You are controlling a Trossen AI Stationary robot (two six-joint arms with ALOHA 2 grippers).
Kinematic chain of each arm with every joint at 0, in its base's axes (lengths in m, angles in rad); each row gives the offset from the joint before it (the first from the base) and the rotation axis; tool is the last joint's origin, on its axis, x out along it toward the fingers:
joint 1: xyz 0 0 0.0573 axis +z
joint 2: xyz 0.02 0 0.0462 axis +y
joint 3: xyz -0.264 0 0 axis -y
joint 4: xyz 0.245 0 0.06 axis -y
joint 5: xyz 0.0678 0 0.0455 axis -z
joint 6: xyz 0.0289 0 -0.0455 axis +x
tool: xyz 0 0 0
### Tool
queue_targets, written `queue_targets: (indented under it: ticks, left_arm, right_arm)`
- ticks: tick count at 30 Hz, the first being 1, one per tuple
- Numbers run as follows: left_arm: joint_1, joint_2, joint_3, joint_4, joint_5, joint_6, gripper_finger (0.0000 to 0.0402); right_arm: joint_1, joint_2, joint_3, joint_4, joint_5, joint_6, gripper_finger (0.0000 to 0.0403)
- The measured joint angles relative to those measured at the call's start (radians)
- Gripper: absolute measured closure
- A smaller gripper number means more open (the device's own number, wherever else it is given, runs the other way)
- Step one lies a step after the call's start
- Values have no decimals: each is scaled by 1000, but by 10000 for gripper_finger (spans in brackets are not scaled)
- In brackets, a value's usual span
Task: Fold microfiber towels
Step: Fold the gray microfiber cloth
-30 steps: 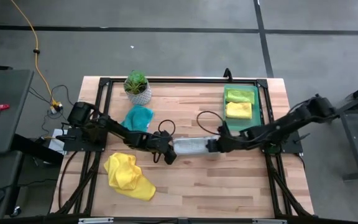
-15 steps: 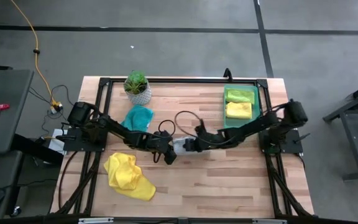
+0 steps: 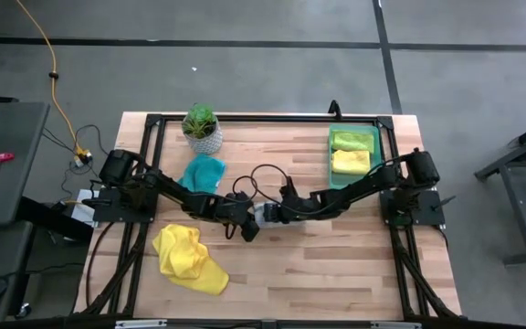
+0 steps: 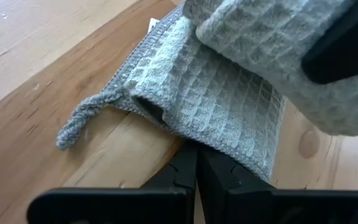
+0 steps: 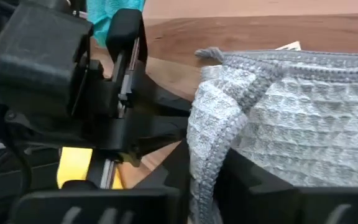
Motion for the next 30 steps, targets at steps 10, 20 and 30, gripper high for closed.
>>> queue_targets:
  ticks: [10, 20, 30]
  left_arm:
    - [1, -3, 3, -24, 7, 43, 401]
    - [28, -207, -4, -314, 3, 240, 401]
    - [30, -424, 0, -186, -8, 316, 402]
  right_arm:
    - [-17, -23, 0, 40, -103, -153, 205]
    - [-52, -271, -1, -368, -49, -448, 181]
    - [-28, -373, -21, -667, -17, -506, 191]
